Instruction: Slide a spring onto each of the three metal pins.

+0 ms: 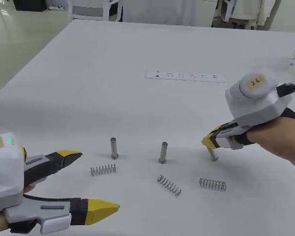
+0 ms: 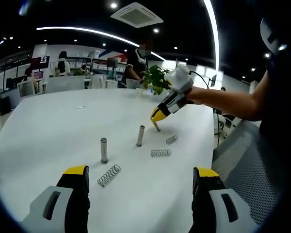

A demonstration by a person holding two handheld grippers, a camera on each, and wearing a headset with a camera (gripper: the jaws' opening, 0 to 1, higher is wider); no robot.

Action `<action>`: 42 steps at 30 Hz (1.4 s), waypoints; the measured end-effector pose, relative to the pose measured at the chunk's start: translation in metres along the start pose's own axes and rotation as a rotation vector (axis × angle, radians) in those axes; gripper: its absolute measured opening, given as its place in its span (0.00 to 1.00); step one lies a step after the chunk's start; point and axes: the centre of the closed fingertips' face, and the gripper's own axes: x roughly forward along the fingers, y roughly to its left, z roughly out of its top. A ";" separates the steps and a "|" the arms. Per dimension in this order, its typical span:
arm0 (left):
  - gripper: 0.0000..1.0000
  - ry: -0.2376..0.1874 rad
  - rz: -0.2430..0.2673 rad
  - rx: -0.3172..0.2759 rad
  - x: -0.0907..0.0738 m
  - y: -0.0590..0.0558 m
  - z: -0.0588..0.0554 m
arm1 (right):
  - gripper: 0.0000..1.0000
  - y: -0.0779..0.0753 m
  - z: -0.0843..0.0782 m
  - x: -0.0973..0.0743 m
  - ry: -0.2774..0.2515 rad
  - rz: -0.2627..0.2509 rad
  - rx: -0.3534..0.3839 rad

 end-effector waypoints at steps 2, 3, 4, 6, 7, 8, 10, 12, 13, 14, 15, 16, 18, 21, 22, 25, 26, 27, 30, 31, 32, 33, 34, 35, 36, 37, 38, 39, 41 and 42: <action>0.85 -0.001 -0.001 0.001 0.000 0.000 0.000 | 0.06 0.000 0.000 -0.001 -0.001 -0.001 0.001; 0.85 -0.001 -0.002 0.001 0.000 0.000 0.000 | 0.06 0.000 -0.001 -0.002 -0.001 -0.002 0.003; 0.85 -0.001 -0.002 0.002 0.001 -0.001 0.000 | 0.06 0.000 -0.001 -0.003 -0.001 -0.003 0.005; 0.85 -0.001 -0.004 0.004 0.001 -0.002 0.001 | 0.06 0.001 -0.002 -0.004 0.000 -0.004 0.009; 0.85 -0.001 -0.004 0.005 0.001 -0.002 0.001 | 0.06 0.001 -0.002 -0.005 -0.001 -0.003 0.011; 0.85 -0.001 -0.005 0.005 0.001 -0.002 0.001 | 0.06 0.001 -0.003 -0.006 -0.001 -0.003 0.013; 0.85 -0.001 -0.005 0.006 0.001 -0.003 0.001 | 0.06 0.001 -0.004 -0.008 -0.004 -0.003 0.015; 0.84 0.000 -0.005 0.008 0.001 -0.003 0.002 | 0.06 0.001 -0.005 -0.010 -0.006 -0.004 0.018; 0.84 0.000 -0.006 0.009 0.001 -0.003 0.002 | 0.06 0.002 -0.006 -0.011 -0.009 -0.004 0.016; 0.84 0.000 -0.006 0.009 0.001 -0.003 0.002 | 0.06 0.002 -0.007 -0.012 -0.010 -0.003 0.016; 0.84 0.000 -0.007 0.010 0.001 -0.004 0.002 | 0.06 0.001 -0.007 -0.012 -0.011 -0.003 0.017; 0.84 0.000 -0.007 0.010 0.001 -0.004 0.002 | 0.06 0.001 -0.008 -0.013 -0.012 -0.003 0.018; 0.84 0.000 -0.008 0.012 0.001 -0.005 0.002 | 0.06 0.001 -0.009 -0.015 -0.014 -0.003 0.019; 0.84 0.002 -0.009 0.014 0.002 -0.005 0.002 | 0.06 0.001 -0.011 -0.016 -0.016 -0.004 0.021; 0.84 0.001 -0.010 0.014 0.002 -0.005 0.002 | 0.06 0.001 -0.011 -0.017 -0.017 -0.003 0.021; 0.84 0.001 -0.010 0.013 0.002 -0.005 0.002 | 0.06 0.002 -0.013 -0.019 -0.017 -0.001 0.019; 0.84 0.001 -0.010 0.013 0.002 -0.005 0.002 | 0.06 0.002 -0.013 -0.019 -0.016 0.001 0.015; 0.84 0.001 -0.009 0.013 0.002 -0.005 0.002 | 0.06 0.002 -0.014 -0.019 -0.015 -0.001 0.010; 0.85 0.000 -0.008 0.013 0.002 -0.005 0.002 | 0.06 0.002 -0.015 -0.021 -0.014 0.001 0.010; 0.84 0.000 -0.008 0.013 0.002 -0.005 0.002 | 0.06 0.002 -0.016 -0.021 -0.014 0.000 0.008; 0.85 0.000 -0.007 0.013 0.002 -0.005 0.002 | 0.06 0.002 -0.016 -0.022 -0.013 -0.001 0.006; 0.84 0.000 -0.006 0.012 0.002 -0.005 0.002 | 0.06 0.001 -0.017 -0.022 -0.012 -0.002 0.002; 0.84 0.000 -0.005 0.011 0.002 -0.005 0.002 | 0.06 0.001 -0.017 -0.022 -0.011 -0.002 -0.001; 0.85 0.000 -0.004 0.011 0.001 -0.004 0.002 | 0.06 0.002 -0.018 -0.022 -0.009 -0.002 -0.003; 0.85 -0.001 -0.004 0.011 0.001 -0.004 0.002 | 0.06 0.001 -0.019 -0.023 -0.006 -0.003 -0.008; 0.85 -0.001 -0.003 0.010 0.001 -0.004 0.002 | 0.06 0.001 -0.020 -0.023 -0.004 -0.005 -0.011; 0.85 -0.001 -0.003 0.010 0.001 -0.004 0.002 | 0.06 0.001 -0.020 -0.023 -0.002 -0.005 -0.014; 0.85 0.000 -0.003 0.011 0.001 -0.004 0.003 | 0.06 0.001 -0.021 -0.023 -0.001 -0.004 -0.014; 0.85 -0.001 -0.002 0.011 0.001 -0.004 0.003 | 0.06 0.001 -0.022 -0.024 0.001 -0.006 -0.014; 0.85 -0.001 -0.002 0.011 0.001 -0.004 0.003 | 0.06 0.001 -0.022 -0.024 0.002 -0.007 -0.016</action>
